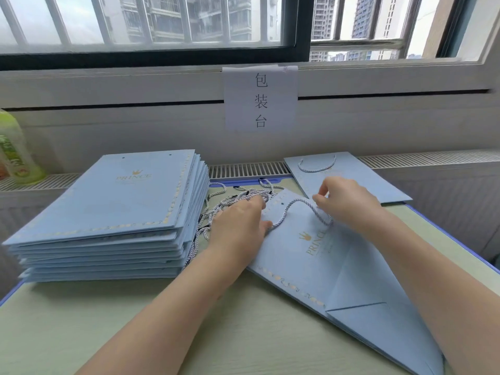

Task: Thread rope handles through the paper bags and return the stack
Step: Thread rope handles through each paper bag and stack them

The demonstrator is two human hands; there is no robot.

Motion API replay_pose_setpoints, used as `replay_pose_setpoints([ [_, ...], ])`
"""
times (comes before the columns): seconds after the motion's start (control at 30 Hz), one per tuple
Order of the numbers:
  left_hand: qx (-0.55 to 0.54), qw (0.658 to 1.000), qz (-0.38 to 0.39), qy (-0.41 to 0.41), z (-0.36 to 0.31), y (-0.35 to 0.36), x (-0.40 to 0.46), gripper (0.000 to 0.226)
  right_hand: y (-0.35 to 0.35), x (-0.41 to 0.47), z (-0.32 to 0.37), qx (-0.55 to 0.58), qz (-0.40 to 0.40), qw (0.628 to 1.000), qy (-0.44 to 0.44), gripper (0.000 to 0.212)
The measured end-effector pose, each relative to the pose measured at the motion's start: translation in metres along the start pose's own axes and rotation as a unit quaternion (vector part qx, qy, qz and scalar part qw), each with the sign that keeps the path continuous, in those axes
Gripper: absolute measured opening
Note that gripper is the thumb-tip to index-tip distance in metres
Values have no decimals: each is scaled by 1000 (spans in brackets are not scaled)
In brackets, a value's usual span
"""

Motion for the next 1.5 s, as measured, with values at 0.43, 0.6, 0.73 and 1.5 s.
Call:
replay_pose_setpoints([
  [0.43, -113, 986, 114, -41, 10, 5, 10, 31, 15, -10, 26, 72, 65, 986, -138, 20],
  [0.6, -4, 994, 81, -68, 17, -4, 12, 41, 21, -11, 31, 125, 76, 973, -178, 8],
  [0.73, 71, 995, 56, -53, 12, -6, 6, 39, 26, -16, 34, 116, 140, 965, -191, 9],
  [1.5, -344, 917, 150, -133, 19, -1, 12, 20, 28, -21, 46, 114, -15, 946, -303, 10],
])
Point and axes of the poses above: each hand's wrist, its own x-axis towards the middle knuckle, its own y-axis out of the palm, z = x × y, the point moved 3 cm from there along x, towards the middle knuckle, and after that the axes turned 11 degrees about x, right-handed, at the moved point
